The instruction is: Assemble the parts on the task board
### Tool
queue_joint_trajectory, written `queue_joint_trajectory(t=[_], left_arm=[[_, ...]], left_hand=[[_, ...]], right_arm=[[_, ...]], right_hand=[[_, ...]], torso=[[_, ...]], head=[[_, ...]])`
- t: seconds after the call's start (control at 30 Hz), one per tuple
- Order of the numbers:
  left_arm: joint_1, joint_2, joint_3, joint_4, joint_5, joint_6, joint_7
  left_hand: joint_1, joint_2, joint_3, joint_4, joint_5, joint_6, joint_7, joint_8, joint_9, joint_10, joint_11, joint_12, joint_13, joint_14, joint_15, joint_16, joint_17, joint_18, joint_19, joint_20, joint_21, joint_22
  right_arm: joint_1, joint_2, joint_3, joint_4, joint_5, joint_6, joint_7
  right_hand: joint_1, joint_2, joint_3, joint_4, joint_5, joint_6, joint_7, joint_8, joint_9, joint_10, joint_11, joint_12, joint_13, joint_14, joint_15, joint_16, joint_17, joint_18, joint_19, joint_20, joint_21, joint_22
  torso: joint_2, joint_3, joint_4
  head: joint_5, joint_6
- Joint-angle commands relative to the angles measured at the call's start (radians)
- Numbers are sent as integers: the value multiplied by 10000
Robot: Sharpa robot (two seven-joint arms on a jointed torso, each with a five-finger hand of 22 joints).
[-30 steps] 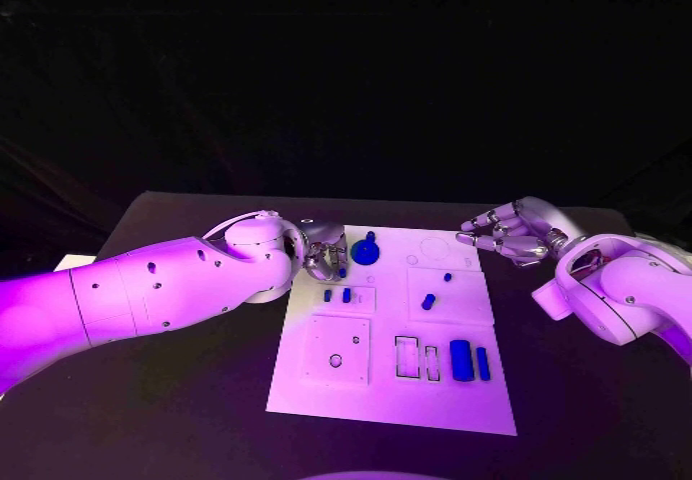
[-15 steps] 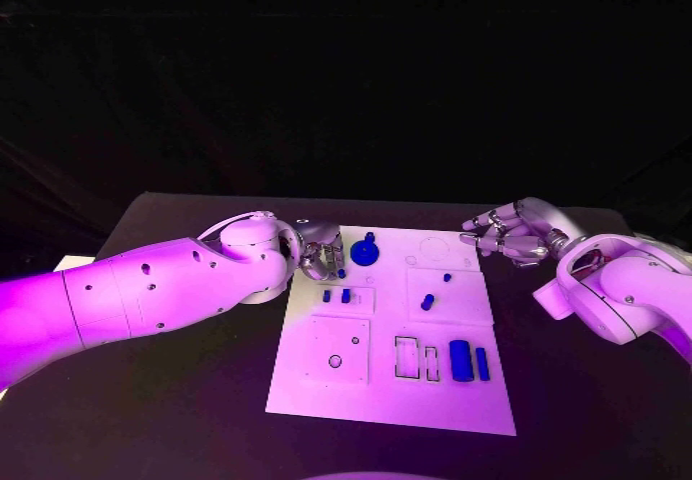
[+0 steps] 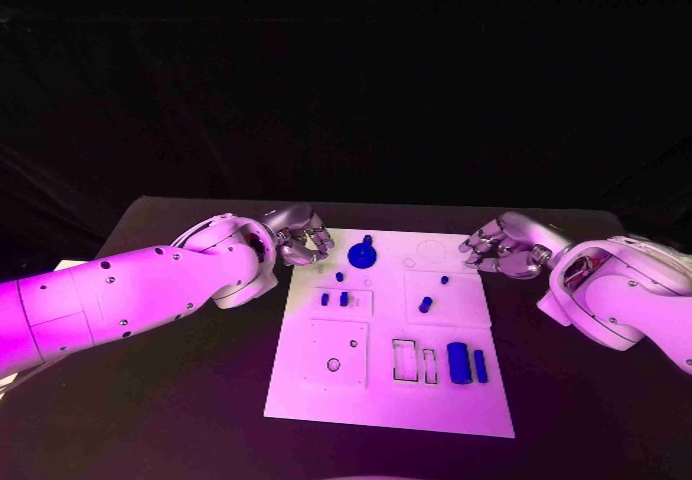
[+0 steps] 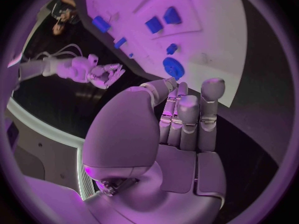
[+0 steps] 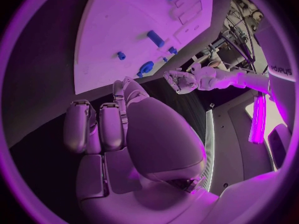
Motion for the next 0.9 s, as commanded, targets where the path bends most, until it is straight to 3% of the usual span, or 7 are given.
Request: queue_joint_trajectory(t=[0.03,0.17,0.3,0.63,0.9], left_arm=[[-7,-130,-83,161,8110,-1177,3052],[-9,-294,-154,369,10384,-643,4162],[-11,-415,-198,598,11330,-247,4666],[-13,-586,-235,864,11861,58,4986],[-12,-670,-238,947,11900,43,5003]], left_hand=[[-116,86,-107,-23,-70,3,-8,55,-9,77,12,73,14,-230,-2,-370,-539,129,-246,-5,-564,-336],[-284,298,-598,-67,-80,119,-90,209,21,222,-58,289,65,-420,-53,-627,-966,194,-446,-21,-1083,-655],[-350,372,-842,-101,-86,130,-117,267,24,238,-82,374,79,-457,-53,-651,-1046,203,-477,-29,-1245,-760],[-336,440,-1043,-189,-76,140,-142,328,25,253,-108,468,96,-522,-68,-703,-1179,228,-524,-43,-1460,-896],[-331,453,-1084,-210,-76,138,-144,340,24,253,-110,488,99,-537,-72,-714,-1207,234,-535,-46,-1508,-925]], right_arm=[[-115,132,-2,13,-2832,689,-377],[-244,344,-2,-30,-3575,719,-441],[-330,574,-2,-99,-3939,720,-489],[-432,1094,-16,-448,-4269,928,-683],[-481,1280,-38,-635,-4405,1284,-807]], right_hand=[[-25,-160,160,32,-95,94,9,-39,-14,116,-3,-145,-294,295,23,-19,6,66,3,44,-60,-9],[-111,-279,378,74,-243,104,-11,-68,-36,124,7,-320,-679,292,34,-40,-27,70,-14,44,-80,-26],[-178,-344,531,106,-296,69,-19,-81,-61,111,10,-417,-924,294,21,-41,-29,71,-16,35,-86,-26],[-273,-427,792,139,-343,-28,8,-93,-108,43,35,-526,-1288,301,14,-34,-23,71,-13,27,-92,-23],[-305,-451,868,146,-366,-43,10,-88,-117,21,38,-538,-1389,299,4,-41,-33,74,-19,22,-100,-32]], torso=[[14,-10,-6],[16,-17,-10],[22,-18,12],[28,-15,-17],[20,-14,16]], head=[[-49,31],[-106,48],[-144,57],[-183,46],[-216,-3]])
